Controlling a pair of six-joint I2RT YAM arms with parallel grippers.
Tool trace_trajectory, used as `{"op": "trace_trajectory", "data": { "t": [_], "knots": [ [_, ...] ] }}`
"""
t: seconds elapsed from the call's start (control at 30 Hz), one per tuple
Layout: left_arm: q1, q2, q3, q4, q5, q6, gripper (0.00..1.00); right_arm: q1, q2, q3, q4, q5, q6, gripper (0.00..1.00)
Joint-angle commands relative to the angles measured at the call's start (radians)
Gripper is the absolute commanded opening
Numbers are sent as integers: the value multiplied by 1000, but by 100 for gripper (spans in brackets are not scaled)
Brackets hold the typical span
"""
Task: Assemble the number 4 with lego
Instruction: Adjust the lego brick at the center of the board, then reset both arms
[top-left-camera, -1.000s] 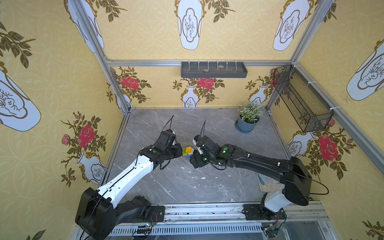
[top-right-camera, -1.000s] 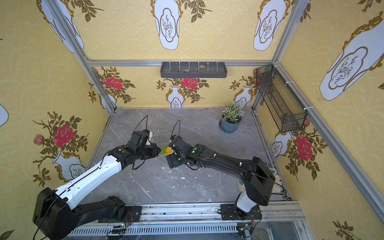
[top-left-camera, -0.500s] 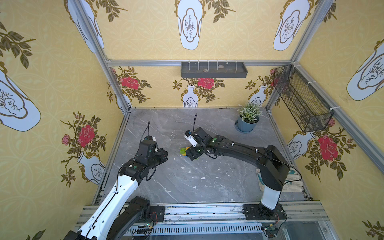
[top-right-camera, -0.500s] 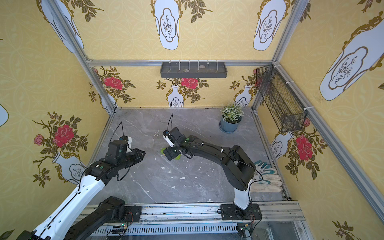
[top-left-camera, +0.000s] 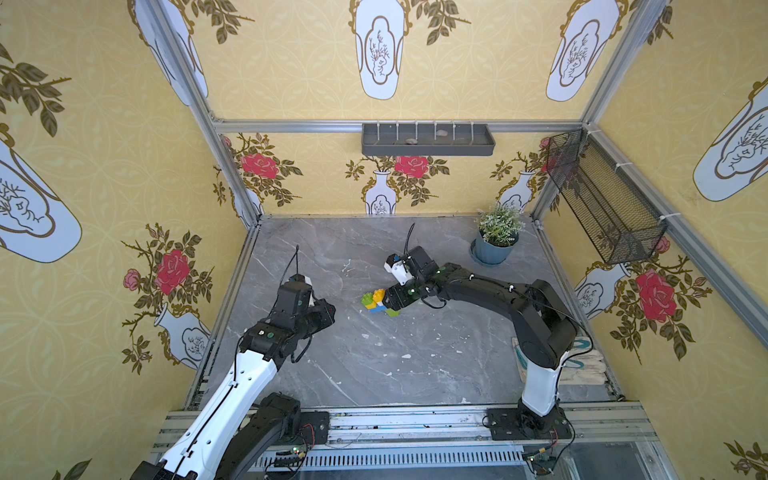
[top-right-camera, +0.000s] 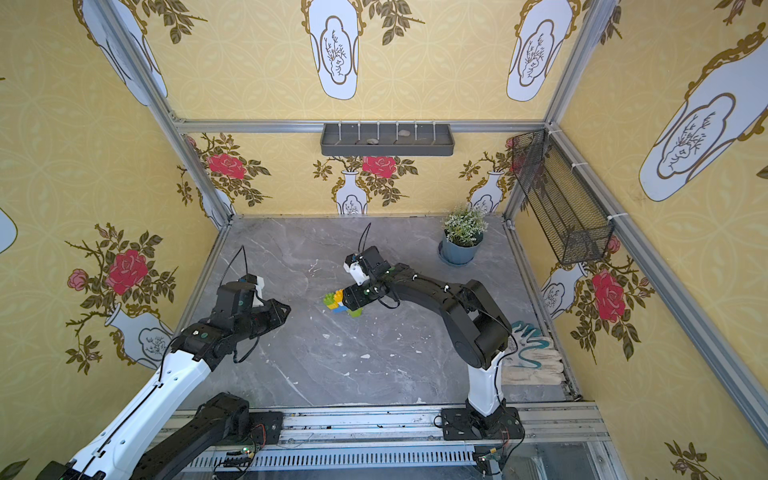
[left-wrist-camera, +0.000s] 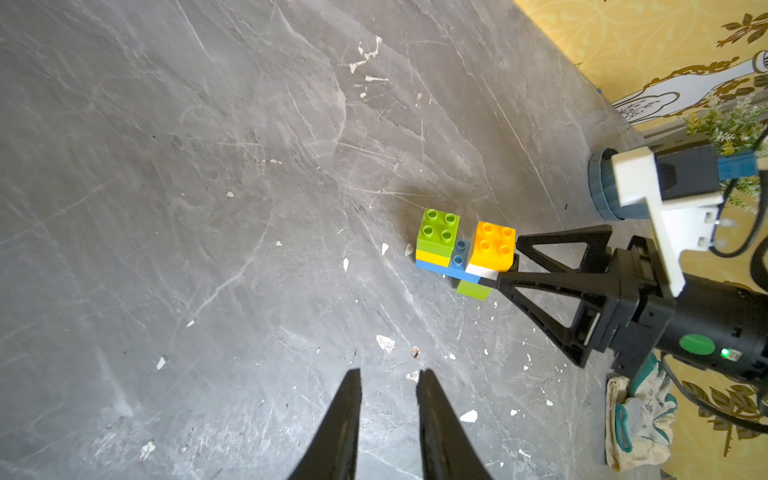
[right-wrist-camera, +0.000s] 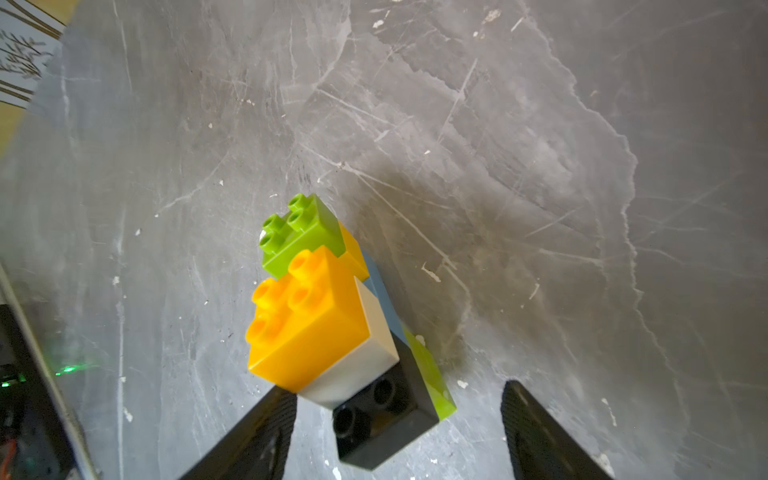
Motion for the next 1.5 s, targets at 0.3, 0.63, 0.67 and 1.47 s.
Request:
{"op": "trace_trajectory", "data": {
  "t": [0.3,0.63,0.67,1.47],
  "knots": [
    [5,51,-6,44,3,17,27,-89,37,-56,189,-274,148,74],
    [4,63,-17,62,5,20,26,-136,132,-5,217,-302,215,75],
    [4,64,-19,64,5,21,26,-136,137,-8,227,-317,221,75],
    [6,-37,265,163,-482,289,64,190,-842,-406,-43,963,513,98]
  ]
}}
